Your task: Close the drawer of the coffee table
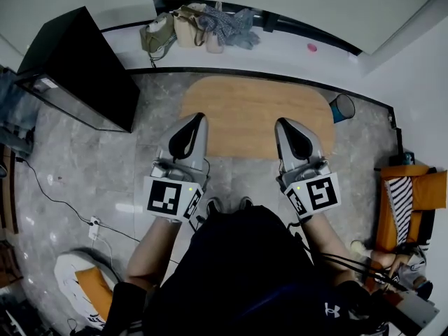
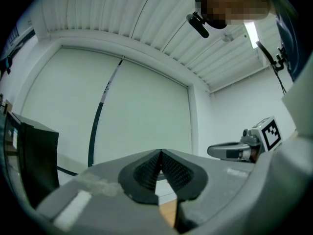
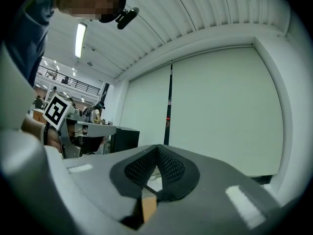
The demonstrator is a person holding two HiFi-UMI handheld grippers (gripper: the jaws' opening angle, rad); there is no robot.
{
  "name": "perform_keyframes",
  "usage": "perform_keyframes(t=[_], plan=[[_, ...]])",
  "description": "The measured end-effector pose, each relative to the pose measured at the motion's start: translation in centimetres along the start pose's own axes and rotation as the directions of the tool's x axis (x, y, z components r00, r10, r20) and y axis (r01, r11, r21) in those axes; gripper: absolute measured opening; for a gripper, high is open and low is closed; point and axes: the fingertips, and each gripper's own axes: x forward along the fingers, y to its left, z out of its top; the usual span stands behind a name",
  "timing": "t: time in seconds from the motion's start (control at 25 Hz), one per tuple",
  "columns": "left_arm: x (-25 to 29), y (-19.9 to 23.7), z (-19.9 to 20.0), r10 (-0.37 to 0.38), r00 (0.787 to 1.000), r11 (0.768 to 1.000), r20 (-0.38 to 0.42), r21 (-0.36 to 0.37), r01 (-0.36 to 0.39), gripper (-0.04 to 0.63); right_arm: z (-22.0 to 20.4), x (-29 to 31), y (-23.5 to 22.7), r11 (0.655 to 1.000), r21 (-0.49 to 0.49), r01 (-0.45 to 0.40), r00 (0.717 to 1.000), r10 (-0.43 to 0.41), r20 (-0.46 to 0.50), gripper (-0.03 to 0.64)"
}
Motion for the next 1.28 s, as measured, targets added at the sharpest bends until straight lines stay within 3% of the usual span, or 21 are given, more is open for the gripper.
perform_keyframes(t=[0.24,1.28], plan=[[-0.4,0.5,0.4,-0.016,1.000,1.000,-0.001,0.026,0.016,0.002,0.3,0.5,0.7,1.000,0.008,0.011,1.000,-0.011,0.006,0.002],[-2.5,1.2,-0.6,-0.047,0.999,0.999,-0.011,0.010,0.047,0.002,-0.3,-0.4,2.9,0.998,0.025,0.054,0.999,-0.054,-0.001,0.002]])
